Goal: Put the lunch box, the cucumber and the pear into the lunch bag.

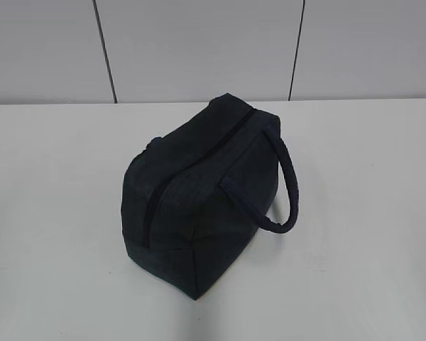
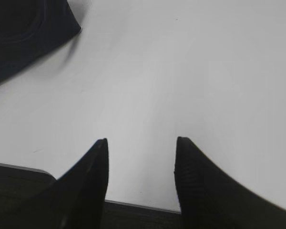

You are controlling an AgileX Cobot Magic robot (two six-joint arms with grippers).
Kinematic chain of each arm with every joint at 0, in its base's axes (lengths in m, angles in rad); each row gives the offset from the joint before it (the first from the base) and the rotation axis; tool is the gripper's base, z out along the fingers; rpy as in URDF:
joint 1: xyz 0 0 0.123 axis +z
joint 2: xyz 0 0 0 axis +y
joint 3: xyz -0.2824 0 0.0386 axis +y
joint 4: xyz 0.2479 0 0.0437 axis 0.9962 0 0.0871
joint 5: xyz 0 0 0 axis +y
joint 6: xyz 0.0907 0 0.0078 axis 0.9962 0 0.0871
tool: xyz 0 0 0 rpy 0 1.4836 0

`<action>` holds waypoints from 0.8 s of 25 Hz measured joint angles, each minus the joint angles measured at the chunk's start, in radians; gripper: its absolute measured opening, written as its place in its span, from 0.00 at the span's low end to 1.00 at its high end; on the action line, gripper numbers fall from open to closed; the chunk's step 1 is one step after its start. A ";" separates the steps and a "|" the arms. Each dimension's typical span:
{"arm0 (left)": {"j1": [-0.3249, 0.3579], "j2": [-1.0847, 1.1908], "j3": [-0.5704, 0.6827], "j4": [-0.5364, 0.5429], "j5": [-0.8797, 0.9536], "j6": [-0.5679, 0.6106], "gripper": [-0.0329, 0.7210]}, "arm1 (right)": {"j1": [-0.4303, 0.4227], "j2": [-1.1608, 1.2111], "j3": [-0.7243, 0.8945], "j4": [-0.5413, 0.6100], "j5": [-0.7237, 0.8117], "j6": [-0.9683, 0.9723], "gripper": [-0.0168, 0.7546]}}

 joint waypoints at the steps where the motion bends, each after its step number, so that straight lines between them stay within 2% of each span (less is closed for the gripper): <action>1: 0.000 0.000 0.000 0.004 0.000 -0.008 0.34 | 0.000 0.000 0.000 0.000 -0.002 0.000 0.49; 20: -0.020 -0.011 0.000 0.001 0.000 -0.008 0.34 | 0.000 -0.002 0.001 -0.002 -0.005 0.004 0.49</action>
